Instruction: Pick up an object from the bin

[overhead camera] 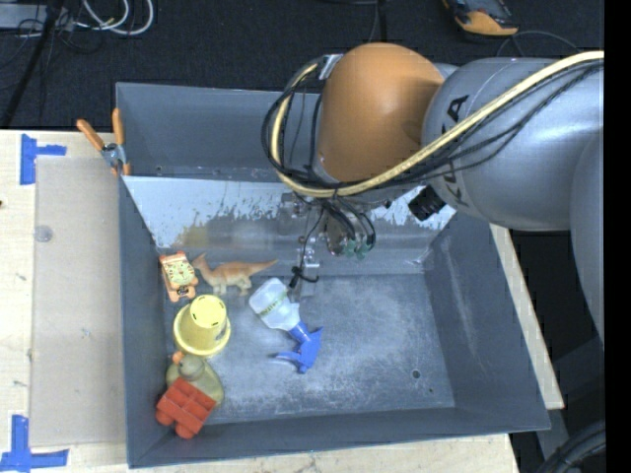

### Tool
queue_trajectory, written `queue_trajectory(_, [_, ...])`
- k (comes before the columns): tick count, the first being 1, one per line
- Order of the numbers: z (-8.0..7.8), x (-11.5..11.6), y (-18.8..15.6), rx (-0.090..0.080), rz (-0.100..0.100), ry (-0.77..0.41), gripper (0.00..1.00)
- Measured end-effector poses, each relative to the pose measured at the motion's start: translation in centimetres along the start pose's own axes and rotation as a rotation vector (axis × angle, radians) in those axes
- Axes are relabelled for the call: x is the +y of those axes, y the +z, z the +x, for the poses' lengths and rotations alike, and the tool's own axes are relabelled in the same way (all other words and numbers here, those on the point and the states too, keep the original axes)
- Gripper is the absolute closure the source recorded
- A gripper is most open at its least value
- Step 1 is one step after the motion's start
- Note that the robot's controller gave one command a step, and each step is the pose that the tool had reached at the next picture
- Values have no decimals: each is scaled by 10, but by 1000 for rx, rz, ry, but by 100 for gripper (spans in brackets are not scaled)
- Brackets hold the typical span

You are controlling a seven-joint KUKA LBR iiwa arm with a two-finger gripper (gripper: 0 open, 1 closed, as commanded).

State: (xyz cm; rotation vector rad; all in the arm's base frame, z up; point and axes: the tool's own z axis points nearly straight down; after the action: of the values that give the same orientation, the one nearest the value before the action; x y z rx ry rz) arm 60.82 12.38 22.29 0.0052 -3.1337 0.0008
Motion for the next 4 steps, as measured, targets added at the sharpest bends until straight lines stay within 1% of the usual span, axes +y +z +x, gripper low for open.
queue_trajectory(1, [-1, -1, -5, -7, -1, 3, 0])
queue_trajectory(2, [0, -12, 37, -6, -1, 153, 0])
queue_trajectory(3, [3, -28, 58, -4, 0, 105, 0])
queue_trajectory(4, [11, -42, 94, -6, -2, 238, 0])
